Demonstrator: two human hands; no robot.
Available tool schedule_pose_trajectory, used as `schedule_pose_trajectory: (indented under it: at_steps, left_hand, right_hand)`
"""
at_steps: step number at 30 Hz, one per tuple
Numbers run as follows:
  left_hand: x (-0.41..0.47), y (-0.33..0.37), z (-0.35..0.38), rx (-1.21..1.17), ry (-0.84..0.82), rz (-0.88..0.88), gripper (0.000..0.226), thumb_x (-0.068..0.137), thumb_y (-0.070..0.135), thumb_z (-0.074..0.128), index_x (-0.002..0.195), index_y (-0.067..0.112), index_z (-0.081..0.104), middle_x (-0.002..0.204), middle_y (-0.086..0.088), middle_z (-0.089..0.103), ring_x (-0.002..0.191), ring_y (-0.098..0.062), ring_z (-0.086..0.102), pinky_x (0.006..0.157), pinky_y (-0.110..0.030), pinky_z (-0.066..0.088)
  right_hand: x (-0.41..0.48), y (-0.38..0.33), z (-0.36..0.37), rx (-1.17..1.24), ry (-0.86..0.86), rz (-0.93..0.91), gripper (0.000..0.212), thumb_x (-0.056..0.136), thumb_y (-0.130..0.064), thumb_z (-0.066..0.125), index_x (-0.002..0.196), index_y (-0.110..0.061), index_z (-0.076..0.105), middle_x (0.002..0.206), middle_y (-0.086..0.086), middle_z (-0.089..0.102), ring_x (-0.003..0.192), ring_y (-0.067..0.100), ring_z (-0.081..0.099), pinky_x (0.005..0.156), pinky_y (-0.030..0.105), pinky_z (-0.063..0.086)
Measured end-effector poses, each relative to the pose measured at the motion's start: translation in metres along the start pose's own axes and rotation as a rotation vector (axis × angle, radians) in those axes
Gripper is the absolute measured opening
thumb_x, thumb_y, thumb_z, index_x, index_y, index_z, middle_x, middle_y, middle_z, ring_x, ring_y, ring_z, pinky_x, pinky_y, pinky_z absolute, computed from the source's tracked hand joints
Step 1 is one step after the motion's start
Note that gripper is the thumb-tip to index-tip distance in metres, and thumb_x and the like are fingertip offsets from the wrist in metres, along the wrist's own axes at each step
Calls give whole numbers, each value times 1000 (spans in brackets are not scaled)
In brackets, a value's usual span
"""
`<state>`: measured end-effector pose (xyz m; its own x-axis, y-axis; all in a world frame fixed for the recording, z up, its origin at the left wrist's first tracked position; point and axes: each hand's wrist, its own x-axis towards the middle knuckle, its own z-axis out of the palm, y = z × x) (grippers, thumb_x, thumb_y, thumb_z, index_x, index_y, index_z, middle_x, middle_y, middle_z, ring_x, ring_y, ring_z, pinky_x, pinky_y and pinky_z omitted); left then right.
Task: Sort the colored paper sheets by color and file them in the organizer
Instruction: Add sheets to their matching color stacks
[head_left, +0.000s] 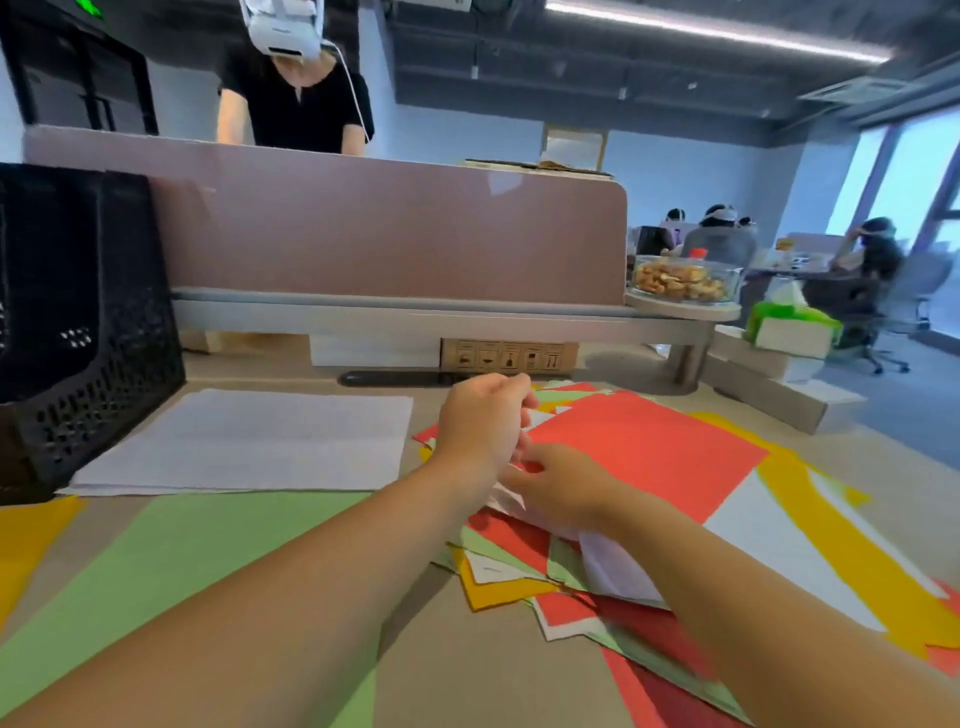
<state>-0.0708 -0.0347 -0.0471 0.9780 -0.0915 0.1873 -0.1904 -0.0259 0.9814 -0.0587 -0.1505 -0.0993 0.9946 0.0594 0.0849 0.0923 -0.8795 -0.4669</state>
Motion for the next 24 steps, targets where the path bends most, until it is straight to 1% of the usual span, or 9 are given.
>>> schedule_pose_trajectory:
  at_steps: [2,4,6,10,13,16,18,20,24]
  left_hand:
    - [12,-13,15,65,13,23,22,93,22,51,77,13,63,66,0,55,59,-16,53,57,-27,47]
    - [25,-30,27,144,37,80,12,90,20,55,80,21,63,81,2,61,79,-19,57,73,-33,48]
    - [32,-51,32,465,5,156,13,90,25,54,101,27,61,114,3,57,106,-17,53,90,-33,45]
    - [41,-84,32,1106,-244,107,61,92,55,40,147,32,27,156,-3,21,144,-24,17,118,-47,16]
    - [41,-81,30,1196,-394,150,57,97,52,30,150,36,17,160,3,10,147,-25,7,119,-49,10]
    - [34,-72,28,1242,-394,216,47,98,47,31,143,35,38,152,1,34,139,-23,32,112,-41,31]
    - [31,-67,26,1130,-236,278,38,96,47,37,113,29,66,118,1,65,108,-20,58,90,-36,51]
    - [30,-65,26,992,-109,317,35,95,46,42,95,24,70,94,5,70,89,-17,61,77,-33,53]
    - [30,-74,27,1066,-239,239,46,92,53,45,130,29,56,137,2,52,126,-18,46,104,-37,40]
  right_hand:
    - [-13,24,-20,69,274,98,31,92,-35,51,110,-15,67,109,3,66,101,20,58,78,25,41]
    - [-25,59,-33,-206,443,271,44,91,-43,47,127,-18,56,132,8,54,121,26,48,99,31,35]
    - [-34,91,-34,-440,267,440,59,91,-56,37,140,-23,39,147,12,37,135,32,32,111,39,25]
    - [-40,111,-53,-162,127,360,55,91,-50,49,139,-24,44,144,2,45,131,20,41,100,24,31]
    - [-36,124,-61,-48,303,499,46,88,-46,54,127,-21,57,132,4,56,121,25,49,94,24,35]
    - [-37,127,-57,-192,221,737,60,85,-61,43,123,-16,52,132,17,51,124,39,43,103,43,36]
    - [-40,121,-63,-183,230,729,60,89,-58,44,125,-10,52,132,18,52,123,37,46,100,38,39]
    - [-44,114,-76,-116,318,685,51,92,-45,49,123,-5,57,126,16,59,117,33,52,93,33,41]
    - [-52,117,-88,496,510,731,31,85,-26,64,95,3,59,74,14,54,69,34,58,76,42,55]
